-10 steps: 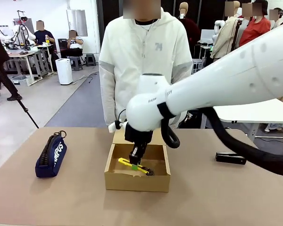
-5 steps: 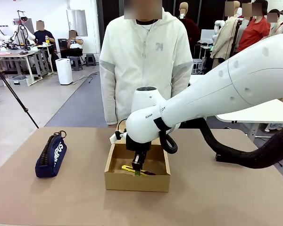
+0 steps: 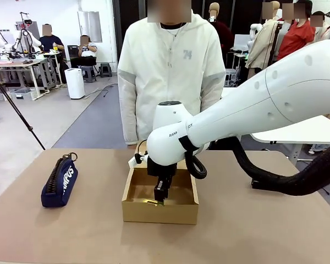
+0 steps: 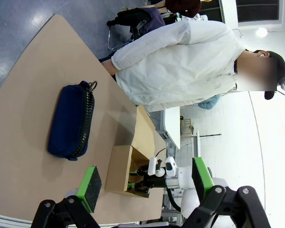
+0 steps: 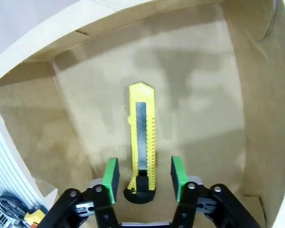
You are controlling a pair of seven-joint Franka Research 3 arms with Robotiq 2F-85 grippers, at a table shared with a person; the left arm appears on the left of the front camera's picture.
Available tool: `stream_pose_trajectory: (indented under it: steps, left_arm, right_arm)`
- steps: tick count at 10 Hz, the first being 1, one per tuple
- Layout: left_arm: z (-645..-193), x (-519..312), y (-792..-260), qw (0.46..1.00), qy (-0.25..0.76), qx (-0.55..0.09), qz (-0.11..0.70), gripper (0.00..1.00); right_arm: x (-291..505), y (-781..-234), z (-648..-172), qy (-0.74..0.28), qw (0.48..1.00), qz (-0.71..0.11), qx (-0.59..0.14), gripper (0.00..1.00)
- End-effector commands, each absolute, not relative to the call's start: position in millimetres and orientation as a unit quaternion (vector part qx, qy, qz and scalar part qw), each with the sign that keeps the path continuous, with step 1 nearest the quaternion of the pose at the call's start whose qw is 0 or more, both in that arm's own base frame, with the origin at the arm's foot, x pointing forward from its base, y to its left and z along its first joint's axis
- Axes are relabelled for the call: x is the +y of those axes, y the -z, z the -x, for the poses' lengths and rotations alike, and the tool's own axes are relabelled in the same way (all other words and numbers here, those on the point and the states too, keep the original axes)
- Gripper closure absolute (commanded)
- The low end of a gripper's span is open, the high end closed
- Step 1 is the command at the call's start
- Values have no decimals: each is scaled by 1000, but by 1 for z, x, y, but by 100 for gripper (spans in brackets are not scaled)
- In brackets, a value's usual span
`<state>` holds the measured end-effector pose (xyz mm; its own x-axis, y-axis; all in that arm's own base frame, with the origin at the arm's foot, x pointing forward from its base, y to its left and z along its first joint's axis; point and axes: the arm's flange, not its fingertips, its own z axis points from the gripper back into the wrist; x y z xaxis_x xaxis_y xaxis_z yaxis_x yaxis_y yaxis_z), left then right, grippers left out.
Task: Pack the items into the box.
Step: Pick up the item indicated by the person and place it inside the Mailer Box.
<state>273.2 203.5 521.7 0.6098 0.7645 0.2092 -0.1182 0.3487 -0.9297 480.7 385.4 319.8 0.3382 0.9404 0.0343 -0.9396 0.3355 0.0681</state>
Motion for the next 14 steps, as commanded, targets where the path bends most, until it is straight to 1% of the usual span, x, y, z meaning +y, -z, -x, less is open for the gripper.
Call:
stream_pose_trajectory:
  steps: [1, 3, 6, 7, 8, 9, 10, 11, 12, 14]
  left_arm:
    - [-273, 204, -522, 746, -289, -336, 496, 0]
    - [-273, 204, -522, 746, -289, -336, 496, 0]
    - [-273, 204, -522, 746, -289, -336, 496, 0]
    - [-273, 204, -522, 746, -289, -336, 496, 0]
    - [-273, 204, -522, 746, -289, -336, 496, 0]
    - [-273, 204, -522, 746, -289, -336, 496, 0]
    - [-273, 204, -522, 746, -289, -336, 496, 0]
    - [-273, 204, -522, 746, -289, -336, 496, 0]
    - [-273, 204, -522, 746, -289, -336, 496, 0]
    - [-273, 204, -522, 746, -289, -336, 496, 0]
  right_arm:
    - [386, -325, -483, -570, 821, -29, -3, 0]
    - [382, -334, -487, -560, 828, -33, -20, 0]
    - [366, -372, -493, -528, 845, -46, -63, 0]
    - [355, -392, -496, -504, 860, -44, -63, 0]
    - [338, -417, -499, -467, 881, -69, -43, 0]
    - [312, -446, -500, -398, 910, -115, -22, 0]
    - [267, -475, -501, -305, 940, -154, 16, 0]
    - [222, -497, -503, -214, 954, -205, 39, 0]
    - [170, -516, -507, -141, 955, -253, 65, 0]
    - [61, -538, -507, 9, 922, -374, 96, 0]
